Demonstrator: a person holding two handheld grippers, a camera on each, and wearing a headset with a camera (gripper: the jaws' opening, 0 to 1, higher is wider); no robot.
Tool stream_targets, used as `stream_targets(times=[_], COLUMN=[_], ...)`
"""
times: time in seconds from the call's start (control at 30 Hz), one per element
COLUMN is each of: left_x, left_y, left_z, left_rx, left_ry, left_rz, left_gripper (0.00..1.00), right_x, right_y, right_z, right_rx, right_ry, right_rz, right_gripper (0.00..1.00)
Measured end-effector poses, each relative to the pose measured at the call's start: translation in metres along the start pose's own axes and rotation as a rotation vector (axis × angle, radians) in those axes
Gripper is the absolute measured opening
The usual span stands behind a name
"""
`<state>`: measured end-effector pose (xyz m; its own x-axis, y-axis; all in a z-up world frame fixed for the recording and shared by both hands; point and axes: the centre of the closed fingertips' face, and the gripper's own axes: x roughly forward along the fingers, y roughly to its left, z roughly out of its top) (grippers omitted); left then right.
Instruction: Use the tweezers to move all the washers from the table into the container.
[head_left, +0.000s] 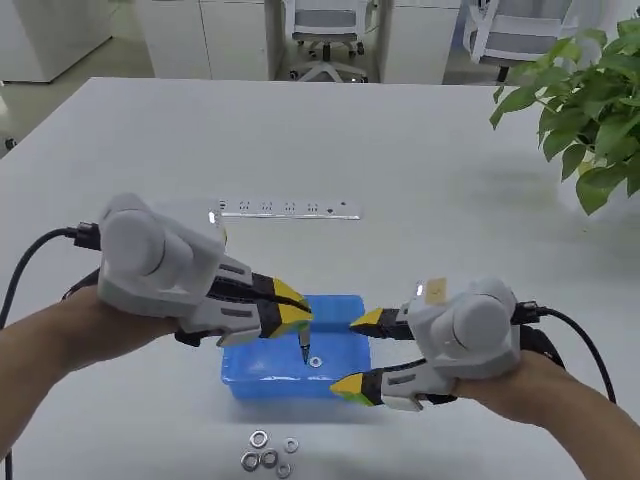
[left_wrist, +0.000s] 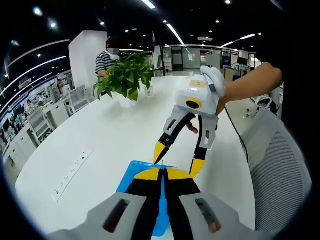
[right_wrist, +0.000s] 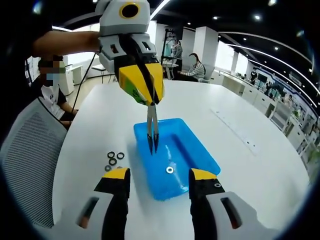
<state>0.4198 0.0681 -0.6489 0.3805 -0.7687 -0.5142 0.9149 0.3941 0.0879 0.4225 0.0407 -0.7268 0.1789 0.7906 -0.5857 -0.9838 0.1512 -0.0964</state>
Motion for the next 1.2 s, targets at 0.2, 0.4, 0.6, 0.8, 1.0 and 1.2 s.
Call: stream_targets(times=[0.2,0.4,0.6,0.8,1.0,1.2], left_x=[-0.006,-0.011,-0.016,-0.016,-0.013,-0.008], left_y=[-0.008,-0.017,-0.025,-0.037,-0.045,-0.049], left_z=[-0.001,0.0,-0.003,-0.01,-0.018,-0.028], left_rx=[0.0,0.006,0.001,0.003,0.011,0.002], left_ry=[0.009,0.006,0.006,0.007,0.02,0.027], left_rz=[-0.011,-0.016,-0.02,-0.029,-0.042,-0.051], left_gripper=[0.05,0.05,0.05,0.05,0.05,0.05], right_x=[-0.01,-0.018,-0.025,-0.03,-0.032,-0.031], right_y=[0.008,0.018,0.025,0.032,0.043,0.05], right_z=[-0.004,-0.008,-0.008,-0.009,-0.011,-0.012], right_rx=[0.022,0.054,0.064,0.087,0.099,0.106], right_ry=[-0.006,-0.008,-0.01,-0.009,-0.014,-0.025], right_rz=[-0.03,-0.047,-0.062,-0.076,-0.078,-0.076], right_gripper=[0.58,0.66,0.72,0.81,0.87,0.98])
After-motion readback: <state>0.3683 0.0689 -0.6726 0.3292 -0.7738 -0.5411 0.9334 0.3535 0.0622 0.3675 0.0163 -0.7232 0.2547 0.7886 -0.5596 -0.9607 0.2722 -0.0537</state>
